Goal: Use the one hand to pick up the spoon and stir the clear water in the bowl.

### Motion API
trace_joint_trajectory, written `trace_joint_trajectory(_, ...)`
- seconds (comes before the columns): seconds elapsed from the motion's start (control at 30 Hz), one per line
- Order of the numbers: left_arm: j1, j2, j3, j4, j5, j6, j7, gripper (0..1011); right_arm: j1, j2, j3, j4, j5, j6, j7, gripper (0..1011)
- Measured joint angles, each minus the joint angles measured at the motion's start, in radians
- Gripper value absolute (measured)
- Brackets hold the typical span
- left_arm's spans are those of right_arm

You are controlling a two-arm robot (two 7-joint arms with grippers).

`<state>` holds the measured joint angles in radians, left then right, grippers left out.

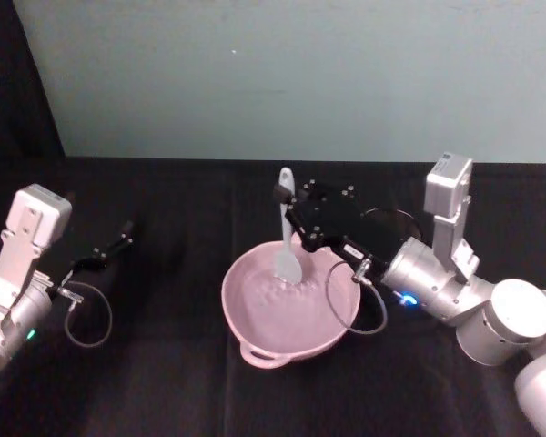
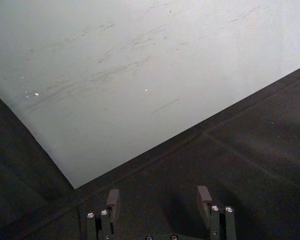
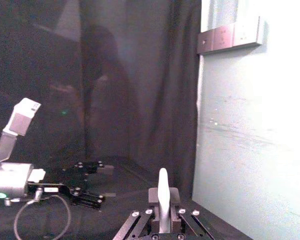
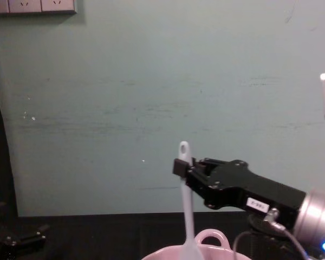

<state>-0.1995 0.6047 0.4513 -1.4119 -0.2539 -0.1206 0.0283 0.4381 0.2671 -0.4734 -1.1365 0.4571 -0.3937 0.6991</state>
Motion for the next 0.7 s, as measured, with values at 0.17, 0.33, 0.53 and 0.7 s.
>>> trace_joint_trajectory(0.17, 0.0, 0.0, 0.0, 0.0, 0.0, 0.0, 0.0, 1005, -0.03, 0.031, 0.024, -0.046, -0.002, 0.015, -0.015, 124)
trace_joint_trajectory(0.33, 0.0, 0.0, 0.0, 0.0, 0.0, 0.0, 0.0, 1005, -0.075, 0.065, 0.041, -0.112, 0.015, 0.04, -0.014, 124)
trace_joint_trajectory(0.53, 0.0, 0.0, 0.0, 0.0, 0.0, 0.0, 0.0, 1005, -0.105, 0.088, 0.042, -0.152, 0.089, 0.074, 0.055, 124)
trace_joint_trajectory(0.7, 0.0, 0.0, 0.0, 0.0, 0.0, 0.0, 0.0, 1005, -0.107, 0.083, 0.018, -0.16, 0.131, 0.086, 0.104, 124)
